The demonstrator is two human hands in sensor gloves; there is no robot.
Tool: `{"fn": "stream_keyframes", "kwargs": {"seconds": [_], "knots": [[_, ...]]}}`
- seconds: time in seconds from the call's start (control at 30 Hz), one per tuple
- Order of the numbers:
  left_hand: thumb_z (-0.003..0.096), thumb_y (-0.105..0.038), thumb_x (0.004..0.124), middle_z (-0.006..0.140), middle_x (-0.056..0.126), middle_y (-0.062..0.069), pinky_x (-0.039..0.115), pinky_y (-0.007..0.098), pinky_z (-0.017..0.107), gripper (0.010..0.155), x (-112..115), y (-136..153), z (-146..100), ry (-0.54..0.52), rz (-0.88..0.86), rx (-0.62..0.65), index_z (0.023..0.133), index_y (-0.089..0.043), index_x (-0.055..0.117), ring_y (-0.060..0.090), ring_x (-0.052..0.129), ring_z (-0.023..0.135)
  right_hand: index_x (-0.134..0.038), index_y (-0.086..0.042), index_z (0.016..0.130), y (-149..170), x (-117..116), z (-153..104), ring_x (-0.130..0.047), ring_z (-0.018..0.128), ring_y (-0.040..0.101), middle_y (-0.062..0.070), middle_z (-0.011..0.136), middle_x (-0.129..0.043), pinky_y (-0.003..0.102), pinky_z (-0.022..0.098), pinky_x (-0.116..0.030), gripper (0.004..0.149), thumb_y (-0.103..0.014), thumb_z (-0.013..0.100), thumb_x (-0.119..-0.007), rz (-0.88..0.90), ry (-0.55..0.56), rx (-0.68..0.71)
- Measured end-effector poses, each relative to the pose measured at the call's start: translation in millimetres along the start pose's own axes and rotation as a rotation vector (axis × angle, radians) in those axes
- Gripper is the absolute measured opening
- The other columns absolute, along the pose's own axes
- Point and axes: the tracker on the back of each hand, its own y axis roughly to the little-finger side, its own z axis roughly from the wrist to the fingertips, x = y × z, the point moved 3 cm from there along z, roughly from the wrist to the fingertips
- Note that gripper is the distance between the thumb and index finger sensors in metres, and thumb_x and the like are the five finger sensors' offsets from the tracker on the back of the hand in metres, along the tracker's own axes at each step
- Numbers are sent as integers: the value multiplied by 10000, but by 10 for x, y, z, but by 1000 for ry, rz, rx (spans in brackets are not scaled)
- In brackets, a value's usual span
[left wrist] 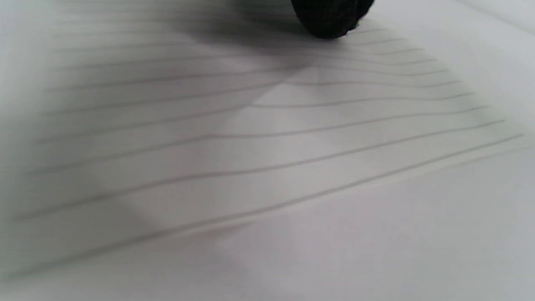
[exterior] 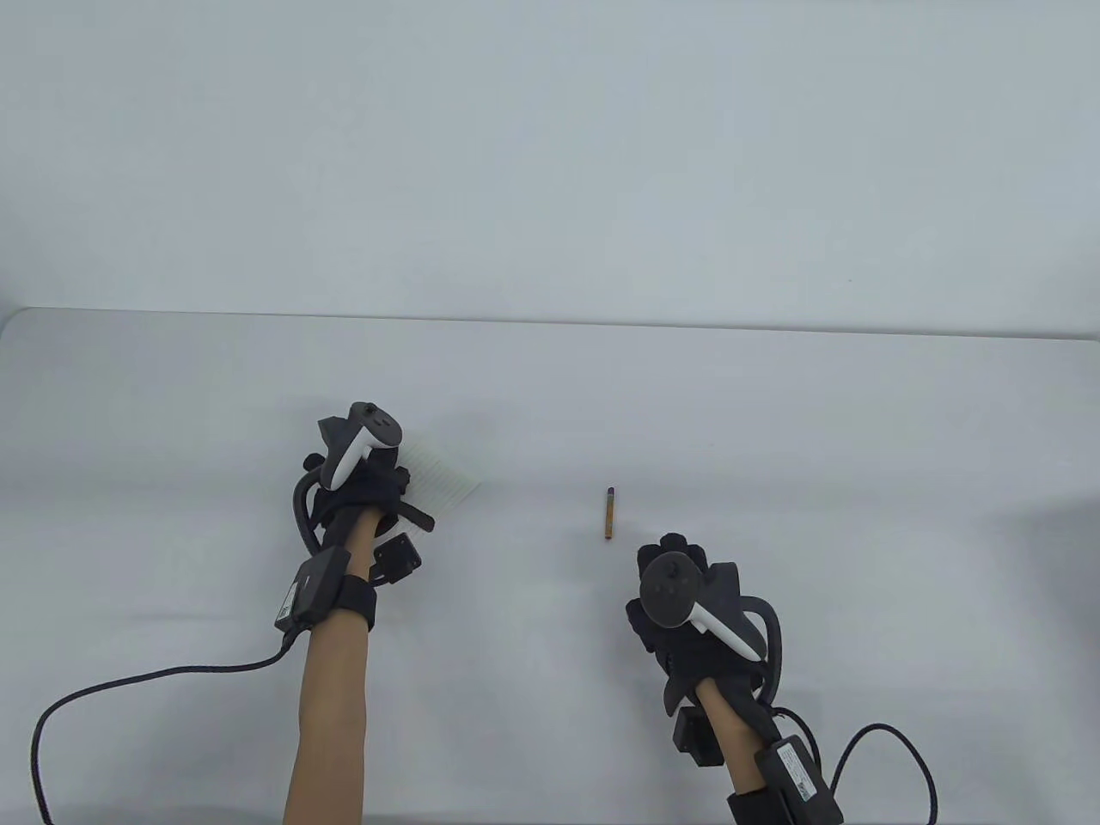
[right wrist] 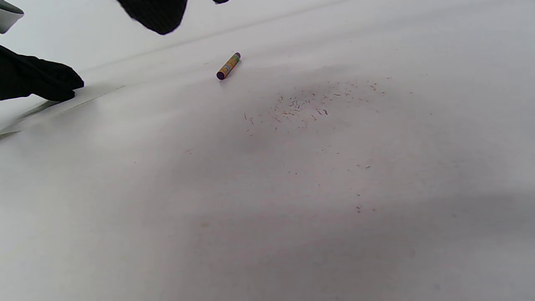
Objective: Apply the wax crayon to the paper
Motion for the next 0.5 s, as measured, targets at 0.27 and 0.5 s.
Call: {"fn": "stream_keyframes", "kwargs": {"seconds": [0.27, 0.5], "knots": [[668, -391, 552, 1279, 111, -150, -23, 529, 842, 394, 32, -58, -62, -84, 52, 17, 1039, -399, 420, 172, 64, 1225, -208, -186, 1115, -25, -1, -9, -152, 1062, 344, 87, 1147, -47, 640, 722, -241, 680, -406, 596, -588, -4, -10, 6], [643, -386, 603, 1269, 424, -53, 189, 576, 859, 373, -86, -217, -420, -323, 95, 144, 1012, -365, 550, 287, 397, 1205, -204, -186, 1115, -44, 101, -57, -154, 1063, 341, 88, 1148, -44, 641, 722, -239, 682, -406, 596, -588, 3, 26, 24]]}}
